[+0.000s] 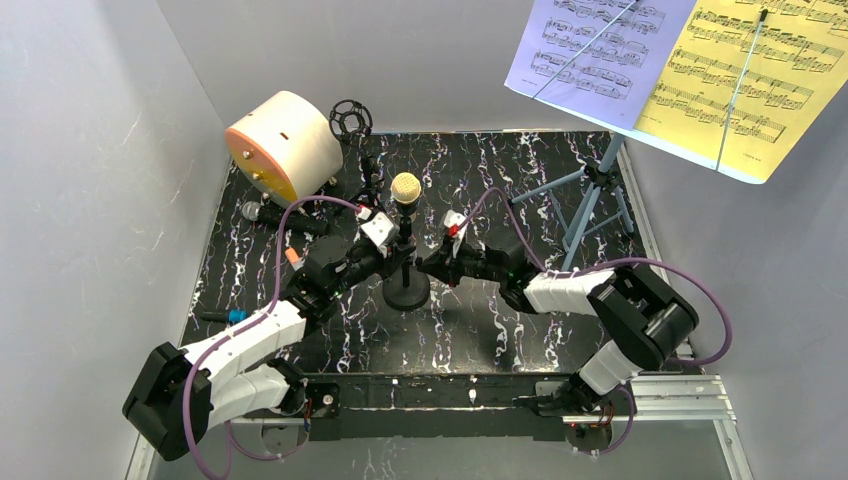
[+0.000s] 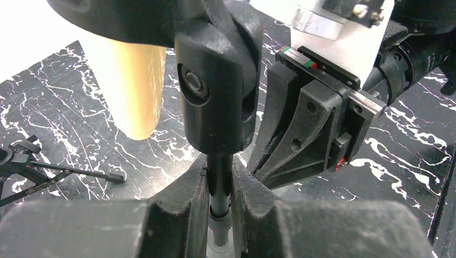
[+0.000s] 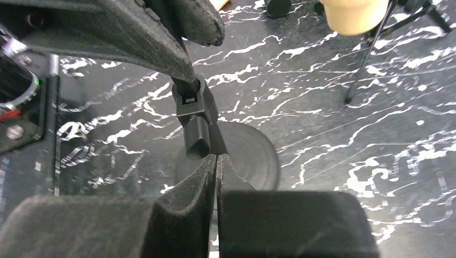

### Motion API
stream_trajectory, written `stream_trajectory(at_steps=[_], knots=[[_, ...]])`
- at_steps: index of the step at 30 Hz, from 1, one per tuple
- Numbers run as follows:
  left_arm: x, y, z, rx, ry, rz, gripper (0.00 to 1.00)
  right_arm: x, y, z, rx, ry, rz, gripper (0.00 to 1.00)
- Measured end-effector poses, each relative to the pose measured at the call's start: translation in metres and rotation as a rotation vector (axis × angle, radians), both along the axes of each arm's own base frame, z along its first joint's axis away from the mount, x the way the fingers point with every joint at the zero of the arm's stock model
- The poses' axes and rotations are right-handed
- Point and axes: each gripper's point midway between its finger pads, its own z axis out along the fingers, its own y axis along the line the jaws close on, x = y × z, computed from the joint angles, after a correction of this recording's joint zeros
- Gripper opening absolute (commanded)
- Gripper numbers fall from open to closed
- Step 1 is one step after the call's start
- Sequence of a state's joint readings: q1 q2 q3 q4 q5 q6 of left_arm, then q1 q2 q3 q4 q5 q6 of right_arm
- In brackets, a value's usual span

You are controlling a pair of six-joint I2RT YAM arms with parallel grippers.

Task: Pack up the instrument practice props
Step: Unscrew the knob on the microphone stand.

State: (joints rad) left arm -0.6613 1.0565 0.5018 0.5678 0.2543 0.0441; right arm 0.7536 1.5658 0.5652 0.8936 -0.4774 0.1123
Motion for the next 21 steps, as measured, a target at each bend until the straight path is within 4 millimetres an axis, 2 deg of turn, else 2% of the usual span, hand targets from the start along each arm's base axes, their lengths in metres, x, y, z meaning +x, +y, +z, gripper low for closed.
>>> stream_trajectory(at_steps=[2,6,16,21], knots=[[0.0,0.0,0.0,0.0,0.0,0.0,0.0,0.004,-0.001,0.0,-0.044,-0.066,0.012,0.37],[0.0,0.0,0.0,0.0,0.0,0.0,0.0,0.003,-0.007,0.008,-0.084,-0.161,0.032,0.52],[0.0,0.0,0.0,-0.001,-0.001,0.0,0.0,-0.004,-0.014,0.039,-0.078,-0.313,0.069,0.64],[0.0,0.0,-0.001,-0.001,-0.003,-0.001,0.0,-0.005,-0.016,0.069,-0.006,-0.297,0.031,0.71]])
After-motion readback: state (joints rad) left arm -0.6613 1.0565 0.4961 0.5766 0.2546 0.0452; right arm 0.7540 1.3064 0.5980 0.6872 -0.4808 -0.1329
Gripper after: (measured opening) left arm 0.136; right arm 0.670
